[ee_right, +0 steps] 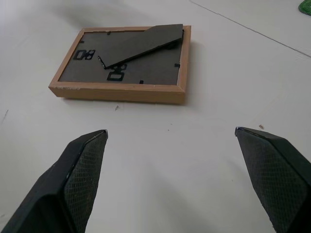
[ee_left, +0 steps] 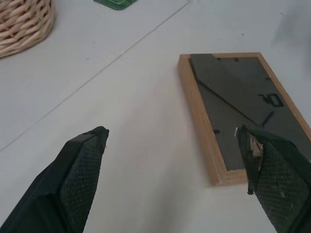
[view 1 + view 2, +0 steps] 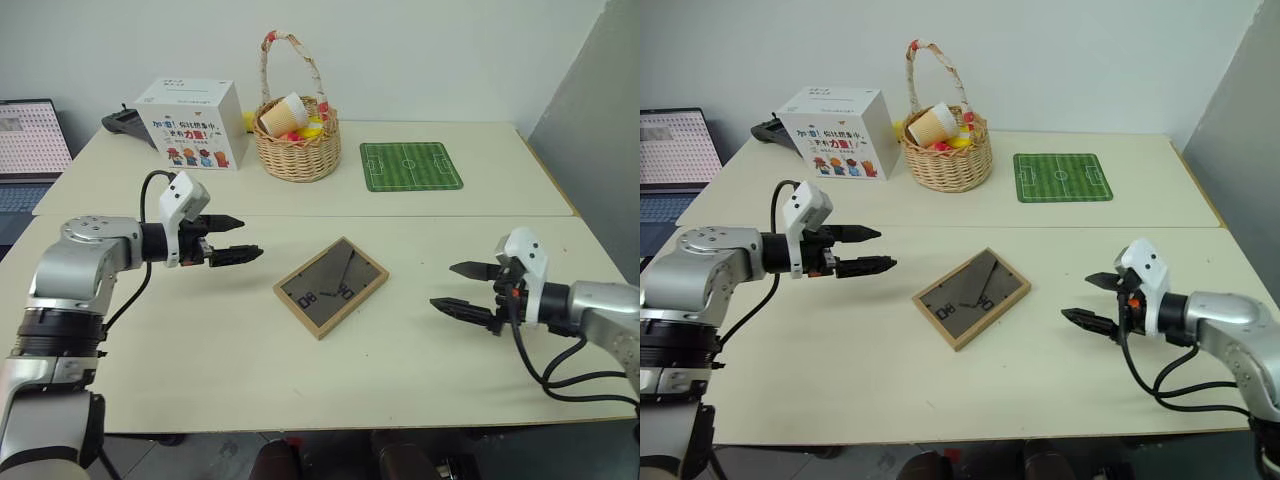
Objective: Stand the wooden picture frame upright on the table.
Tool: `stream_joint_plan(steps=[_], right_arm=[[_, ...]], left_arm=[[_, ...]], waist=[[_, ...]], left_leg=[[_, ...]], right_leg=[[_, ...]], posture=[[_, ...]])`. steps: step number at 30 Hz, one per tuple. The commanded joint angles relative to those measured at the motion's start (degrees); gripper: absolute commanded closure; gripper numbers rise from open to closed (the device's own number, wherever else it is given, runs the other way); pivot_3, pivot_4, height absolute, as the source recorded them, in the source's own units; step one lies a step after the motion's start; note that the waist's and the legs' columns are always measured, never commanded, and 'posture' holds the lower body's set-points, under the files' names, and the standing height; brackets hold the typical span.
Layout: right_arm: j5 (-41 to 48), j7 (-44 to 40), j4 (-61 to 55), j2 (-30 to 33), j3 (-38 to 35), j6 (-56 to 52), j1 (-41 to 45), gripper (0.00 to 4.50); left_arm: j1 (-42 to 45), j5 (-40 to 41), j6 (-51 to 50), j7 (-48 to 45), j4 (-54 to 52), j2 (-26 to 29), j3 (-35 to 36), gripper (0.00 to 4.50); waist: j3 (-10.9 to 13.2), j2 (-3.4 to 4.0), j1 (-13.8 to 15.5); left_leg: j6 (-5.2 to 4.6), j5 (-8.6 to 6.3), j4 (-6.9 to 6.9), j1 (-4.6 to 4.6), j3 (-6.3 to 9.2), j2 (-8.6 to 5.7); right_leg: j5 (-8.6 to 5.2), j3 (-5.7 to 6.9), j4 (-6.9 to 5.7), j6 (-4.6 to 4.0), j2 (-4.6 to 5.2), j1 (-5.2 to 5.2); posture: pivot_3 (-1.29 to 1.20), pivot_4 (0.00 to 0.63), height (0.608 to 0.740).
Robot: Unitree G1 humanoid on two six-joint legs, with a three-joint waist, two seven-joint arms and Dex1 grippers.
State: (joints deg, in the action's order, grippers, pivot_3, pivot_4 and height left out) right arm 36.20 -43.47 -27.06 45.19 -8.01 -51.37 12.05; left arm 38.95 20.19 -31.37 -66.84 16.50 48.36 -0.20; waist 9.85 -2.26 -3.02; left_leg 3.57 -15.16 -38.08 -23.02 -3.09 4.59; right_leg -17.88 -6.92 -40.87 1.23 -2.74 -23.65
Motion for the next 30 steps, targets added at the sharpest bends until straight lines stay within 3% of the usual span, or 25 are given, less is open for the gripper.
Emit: stream_joint_plan(steps=[1, 8, 16, 18, 30], right_arm=[[-0.93, 7.92, -4.70, -3.94, 1.76, -2.78, 0.45, 1.03], [-7.37, 17.86, -4.63, -10.81, 9.89, -4.20, 1.28, 2.73], [-13.04, 20.82, 0.94, -17.48, 17.30, -0.99, 3.58, 4.50], [-14.71, 21.02, 3.18, -18.83, 18.70, 0.17, 4.93, 4.50], [-21.13, 18.91, 17.51, -27.15, 24.70, 6.99, 15.93, 4.50]], left_arm=[[3.08, -4.32, 6.60, 0.64, 3.62, -2.43, -2.72, 0.93], [5.49, -11.84, 16.16, 3.70, 11.48, -8.57, -7.44, 2.47], [4.60, -14.36, 18.02, 4.27, 13.23, -12.79, -8.85, 4.08], [3.64, -14.26, 16.13, 3.62, 11.79, -13.00, -9.10, 4.42], [-10.76, -9.30, 2.69, -0.97, -12.24, -8.23, -9.14, 4.42]], waist=[[0.00, 0.00, 0.04], [0.00, -0.01, 0.24], [-0.02, -0.03, 0.18], [-0.02, -0.03, 0.10], [-0.03, -0.01, -0.40]], left_leg=[[0.00, 0.00, -0.01, 0.00, 0.01, 0.01], [0.01, 0.00, -0.01, -0.01, -0.01, 0.00], [0.01, 0.01, -0.01, -0.04, -0.03, 0.01], [0.01, 0.01, -0.02, -0.04, -0.05, 0.01], [0.01, 0.01, 0.00, 0.00, -0.07, 0.06]], right_leg=[[0.00, 0.01, 0.00, 0.00, 0.00, 0.00], [0.00, 0.00, 0.00, 0.00, 0.00, -0.01], [0.00, 0.00, -0.03, 0.00, 0.00, -0.06], [0.00, -0.02, -0.05, 0.00, 0.00, -0.07], [0.00, -0.04, -0.11, -0.02, 0.00, -0.10]], posture=[[0.00, 0.150, 0.740], [0.00, 0.150, 0.740], [0.00, 0.150, 0.740], [0.00, 0.150, 0.740], [0.00, 0.150, 0.740]])
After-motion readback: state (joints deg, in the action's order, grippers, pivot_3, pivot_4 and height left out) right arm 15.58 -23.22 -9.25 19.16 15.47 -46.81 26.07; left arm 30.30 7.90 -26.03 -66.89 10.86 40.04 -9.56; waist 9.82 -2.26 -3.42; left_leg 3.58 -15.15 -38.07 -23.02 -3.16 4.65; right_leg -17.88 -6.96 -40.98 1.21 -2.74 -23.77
